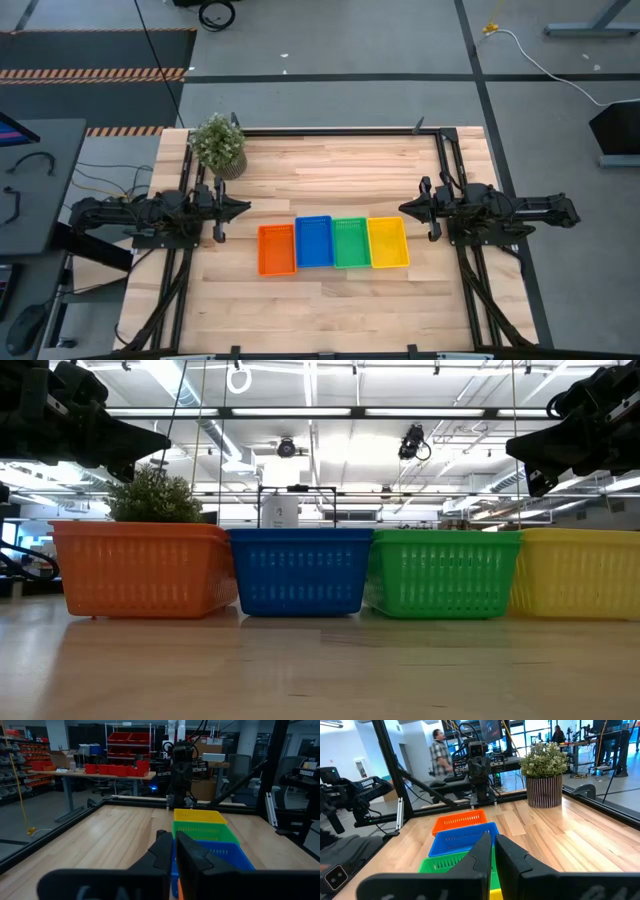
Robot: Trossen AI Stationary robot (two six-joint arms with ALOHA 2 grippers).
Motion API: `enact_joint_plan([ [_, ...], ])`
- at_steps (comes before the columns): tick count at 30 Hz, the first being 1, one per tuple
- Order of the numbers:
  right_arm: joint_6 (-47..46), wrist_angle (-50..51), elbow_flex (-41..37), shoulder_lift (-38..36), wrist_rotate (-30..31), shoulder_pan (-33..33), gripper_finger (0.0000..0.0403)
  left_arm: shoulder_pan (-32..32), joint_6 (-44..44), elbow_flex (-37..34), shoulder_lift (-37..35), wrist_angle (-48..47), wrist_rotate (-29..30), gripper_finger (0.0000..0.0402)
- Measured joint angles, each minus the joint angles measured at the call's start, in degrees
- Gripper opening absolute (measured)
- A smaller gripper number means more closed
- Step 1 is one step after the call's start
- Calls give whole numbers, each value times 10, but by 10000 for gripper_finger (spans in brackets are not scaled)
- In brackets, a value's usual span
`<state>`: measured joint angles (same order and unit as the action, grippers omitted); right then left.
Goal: Stack baskets by color
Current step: Return to Home Position
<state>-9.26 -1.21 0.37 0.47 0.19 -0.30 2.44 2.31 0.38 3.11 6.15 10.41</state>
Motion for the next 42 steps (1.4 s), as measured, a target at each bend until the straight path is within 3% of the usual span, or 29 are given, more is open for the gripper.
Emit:
enact_joint_plan([
  [42,0,0,0,0,0,0,27,0,0,0,0,0,0,22],
])
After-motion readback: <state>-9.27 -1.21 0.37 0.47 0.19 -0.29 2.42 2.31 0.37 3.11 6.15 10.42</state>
